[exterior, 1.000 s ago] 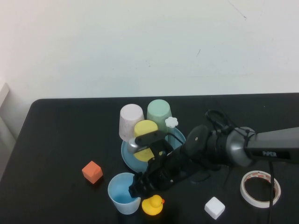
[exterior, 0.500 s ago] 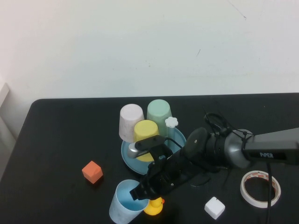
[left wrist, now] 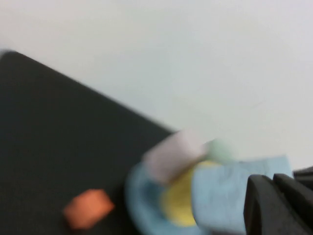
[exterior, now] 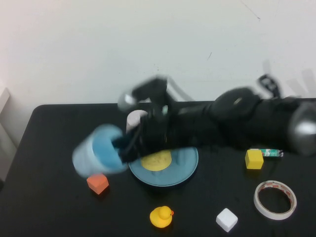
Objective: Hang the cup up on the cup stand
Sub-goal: Adjust the cup with two arms
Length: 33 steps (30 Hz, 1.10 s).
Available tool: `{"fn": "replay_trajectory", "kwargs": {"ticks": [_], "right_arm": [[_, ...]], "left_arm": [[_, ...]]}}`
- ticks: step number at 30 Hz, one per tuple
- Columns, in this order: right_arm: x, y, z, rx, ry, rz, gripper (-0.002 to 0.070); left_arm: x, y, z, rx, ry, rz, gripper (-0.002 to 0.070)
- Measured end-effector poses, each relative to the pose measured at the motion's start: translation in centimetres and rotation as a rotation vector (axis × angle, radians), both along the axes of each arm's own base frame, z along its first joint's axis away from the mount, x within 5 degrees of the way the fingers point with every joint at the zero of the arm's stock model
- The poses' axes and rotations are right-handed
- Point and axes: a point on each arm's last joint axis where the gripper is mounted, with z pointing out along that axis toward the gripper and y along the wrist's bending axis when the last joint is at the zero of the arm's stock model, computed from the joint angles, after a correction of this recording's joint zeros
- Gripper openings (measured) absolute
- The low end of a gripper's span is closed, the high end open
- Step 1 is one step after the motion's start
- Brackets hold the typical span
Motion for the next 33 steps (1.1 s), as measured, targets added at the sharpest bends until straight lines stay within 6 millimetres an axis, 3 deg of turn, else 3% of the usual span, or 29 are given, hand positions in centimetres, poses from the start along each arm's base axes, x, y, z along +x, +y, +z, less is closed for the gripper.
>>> {"fn": "replay_trajectory", "kwargs": {"ticks": [4, 7, 10, 12, 14, 24, 29, 33], "right_arm": [[-0.7, -0.7, 5.2, 0.123, -0.190, 0.005, 0.0018], [-1.2, -1.1, 7.4, 0.165, -0.327, 0.037, 0.0018], [-1.5, -1.1, 8.1, 0.177, -0.386, 0.077, 0.0018], [-1.7, -1.0, 8.1, 0.178, -0.405, 0.101, 0.0018], [-1.8, -1.0, 8.2, 0.183, -0.413, 0.121, 0.0018], [-2.1, -0.4, 10.8, 0.265, -0.472, 0.189, 0.0018], [-2.7, 0.1, 11.0, 0.280, -0.465, 0.213, 0.0018], [-4.3, 1.9, 10.6, 0.299, -0.446, 0.286, 0.0018]], "left_arm": [[0.0, -0.5, 0.8, -0.298, -0.011, -0.010, 0.0081], [0.0, -0.6, 1.5, -0.534, -0.023, -0.010, 0.0274], [0.1, -0.5, 2.1, -0.752, -0.029, -0.001, 0.0501], [0.1, -0.5, 2.4, -0.868, -0.026, -0.006, 0.0603], [0.1, -0.5, 2.5, -0.938, -0.022, -0.009, 0.0655], [-0.2, -1.1, 2.7, -1.050, 0.029, -0.080, 0.0681], [-0.2, -1.2, 2.7, -1.072, 0.042, -0.089, 0.0681], [-0.2, -1.2, 2.7, -1.075, 0.044, -0.091, 0.0681]]}}
